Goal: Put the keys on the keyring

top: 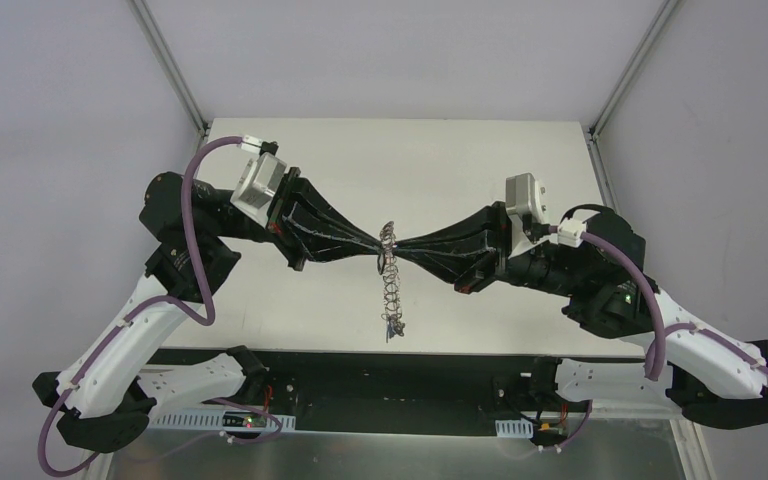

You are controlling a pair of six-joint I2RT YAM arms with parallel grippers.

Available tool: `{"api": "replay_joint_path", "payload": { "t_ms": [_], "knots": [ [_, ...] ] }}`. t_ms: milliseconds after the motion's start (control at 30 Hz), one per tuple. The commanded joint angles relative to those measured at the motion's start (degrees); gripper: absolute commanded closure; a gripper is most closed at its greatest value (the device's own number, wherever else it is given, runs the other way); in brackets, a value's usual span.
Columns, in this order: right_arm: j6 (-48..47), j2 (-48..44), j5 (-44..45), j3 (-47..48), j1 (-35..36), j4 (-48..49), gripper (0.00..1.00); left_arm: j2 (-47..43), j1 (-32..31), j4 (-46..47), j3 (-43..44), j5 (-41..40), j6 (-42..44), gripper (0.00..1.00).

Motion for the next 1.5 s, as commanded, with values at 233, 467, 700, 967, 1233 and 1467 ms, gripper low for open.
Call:
{"api": "replay_joint_path", "payload": {
  "t_ms": [233,467,700,967,1233,1467],
  "knots": [
    [0.55,-1.2,0.73,1.89,0.27,9.04,1.0,-1.58,-0.24,2.96,-2.2,0.91,-0.38,1.0],
    [0.9,-0.74,1.45,1.61,0.25,11.14,1.0,-2.54,-0.22,2.83,-3.33,0.22,-0.2,1.0],
    [1.2,-0.09,0.96,2.09,0.3,10.93,1.0,-2.27,-0.28,2.87,-2.88,0.11,-0.44,1.0],
    [0.96,0.11,-0.18,2.75,0.28,8.22,1.0,-2.64,-0.24,2.73,-2.26,-2.0,-0.5,0.71],
    [0.57,0.58,-1.83,3.71,0.26,5.62,1.0,-1.49,-0.25,3.6,-0.48,-2.87,-1.95,0.57],
    [0.05,1.28,-2.07,4.33,0.29,4.75,1.0,-0.19,-0.27,5.32,-0.28,-2.13,-3.57,0.59]
  ]
}}
